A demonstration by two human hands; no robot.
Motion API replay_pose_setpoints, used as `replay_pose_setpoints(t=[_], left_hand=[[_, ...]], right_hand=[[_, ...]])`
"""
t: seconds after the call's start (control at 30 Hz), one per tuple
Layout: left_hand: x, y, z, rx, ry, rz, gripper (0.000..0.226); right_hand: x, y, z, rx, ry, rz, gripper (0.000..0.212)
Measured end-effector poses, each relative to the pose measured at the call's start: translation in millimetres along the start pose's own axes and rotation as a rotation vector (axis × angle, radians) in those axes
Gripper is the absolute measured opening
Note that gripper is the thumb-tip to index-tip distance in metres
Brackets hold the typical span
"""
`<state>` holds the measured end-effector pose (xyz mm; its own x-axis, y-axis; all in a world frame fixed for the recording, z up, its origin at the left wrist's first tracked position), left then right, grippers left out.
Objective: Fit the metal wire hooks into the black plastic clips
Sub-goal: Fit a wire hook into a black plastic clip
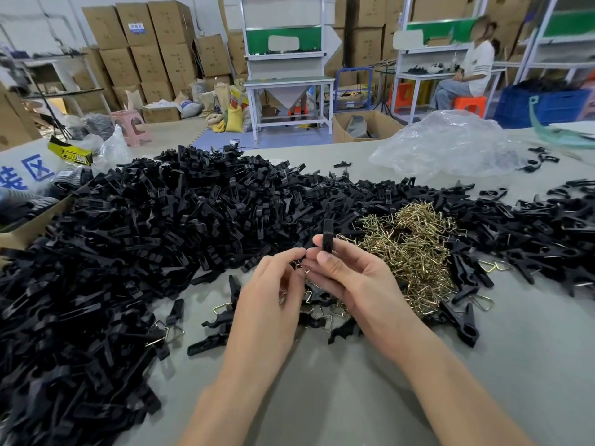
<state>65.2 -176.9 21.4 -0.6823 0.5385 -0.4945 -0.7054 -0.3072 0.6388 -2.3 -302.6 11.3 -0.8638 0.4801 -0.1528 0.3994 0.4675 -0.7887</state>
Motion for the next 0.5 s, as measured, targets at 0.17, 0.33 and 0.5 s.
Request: replay_pose_setpoints(t=[0.17,0.33,0.5], left_hand=[[0.6,-3.0,3.0,0.074,0.050,0.091,0.014],[-4.4,-10.6,13.0,0.417,0.140,0.298,0.010],[-4.4,-12.5,15.2,0.447,0.153,0.337,0.010]], right_hand=[[1.1,-8.7,6.6,0.543,0.096,0.212,0.029],[4.0,-2.6,12.5,0.832,0.181,0.269,0.038],[6.7,0.5,5.4,0.912,0.086,0.315,0.026]])
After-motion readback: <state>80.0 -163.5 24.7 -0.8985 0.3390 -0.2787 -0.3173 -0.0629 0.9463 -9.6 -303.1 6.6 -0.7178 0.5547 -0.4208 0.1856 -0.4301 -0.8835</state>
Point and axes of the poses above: each hand's wrist, its own x-axis away from the middle knuckle, its own z-axis out of the back of the hand, y = z × x, the point moved 6 cm from there along -x, towards the middle knuckle, and after that the axes turned 8 degrees about -x, right-handed, at the moved point
